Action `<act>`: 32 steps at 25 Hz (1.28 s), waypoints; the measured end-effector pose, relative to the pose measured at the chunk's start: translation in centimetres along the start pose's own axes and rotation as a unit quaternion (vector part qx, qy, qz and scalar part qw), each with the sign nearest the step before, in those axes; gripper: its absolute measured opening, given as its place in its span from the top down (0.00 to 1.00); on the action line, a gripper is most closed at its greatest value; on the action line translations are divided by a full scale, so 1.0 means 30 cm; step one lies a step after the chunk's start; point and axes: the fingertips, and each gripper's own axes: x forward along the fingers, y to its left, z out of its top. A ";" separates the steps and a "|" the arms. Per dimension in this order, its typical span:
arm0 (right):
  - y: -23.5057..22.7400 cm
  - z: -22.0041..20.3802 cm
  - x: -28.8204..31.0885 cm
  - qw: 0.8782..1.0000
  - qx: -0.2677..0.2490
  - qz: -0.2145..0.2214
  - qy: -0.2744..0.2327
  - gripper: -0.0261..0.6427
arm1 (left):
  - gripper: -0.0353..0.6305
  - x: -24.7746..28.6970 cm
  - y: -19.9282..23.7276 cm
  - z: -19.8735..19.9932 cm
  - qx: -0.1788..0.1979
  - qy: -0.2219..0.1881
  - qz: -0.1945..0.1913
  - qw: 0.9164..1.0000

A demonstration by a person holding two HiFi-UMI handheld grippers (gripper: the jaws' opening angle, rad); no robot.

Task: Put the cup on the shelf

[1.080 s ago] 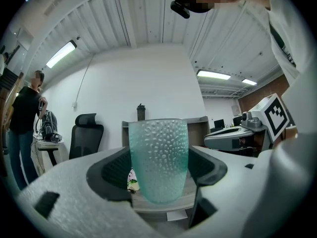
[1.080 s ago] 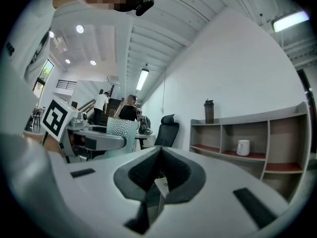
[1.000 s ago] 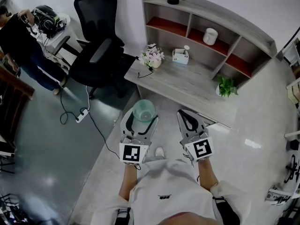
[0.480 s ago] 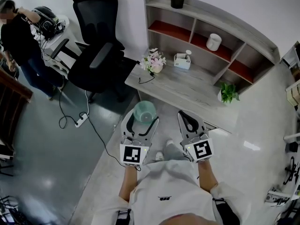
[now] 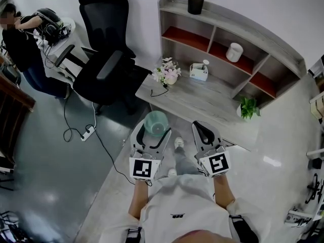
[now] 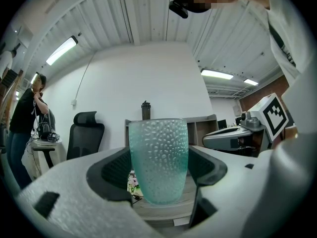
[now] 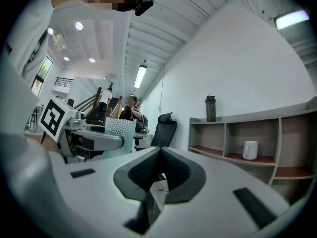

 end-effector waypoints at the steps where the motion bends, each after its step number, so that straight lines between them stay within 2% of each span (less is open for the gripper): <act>1: -0.008 -0.003 0.012 1.000 0.000 0.000 0.001 0.92 | 0.38 0.014 0.005 0.001 -0.006 0.001 0.001 1.000; 6: -0.057 -0.025 0.070 1.000 0.003 0.001 0.005 0.92 | 0.38 0.095 0.032 -0.029 0.008 0.002 -0.005 1.000; 11: -0.129 -0.041 0.142 1.000 0.005 0.001 0.006 0.92 | 0.38 0.191 0.059 -0.034 -0.006 0.011 -0.003 1.000; 22: -0.291 -0.042 0.281 1.000 0.012 -0.003 0.006 0.92 | 0.38 0.393 0.111 -0.043 0.008 0.015 -0.010 1.000; 26: -0.337 -0.045 0.341 1.000 0.012 0.003 0.007 0.92 | 0.38 0.462 0.141 -0.040 -0.001 0.019 -0.004 1.000; 29: -0.373 -0.048 0.390 1.000 0.012 0.009 0.008 0.92 | 0.38 0.513 0.164 -0.046 0.006 0.018 -0.002 1.000; 32: -0.410 -0.049 0.442 1.000 0.012 0.014 0.011 0.92 | 0.38 0.570 0.187 -0.032 -0.010 0.024 0.004 1.000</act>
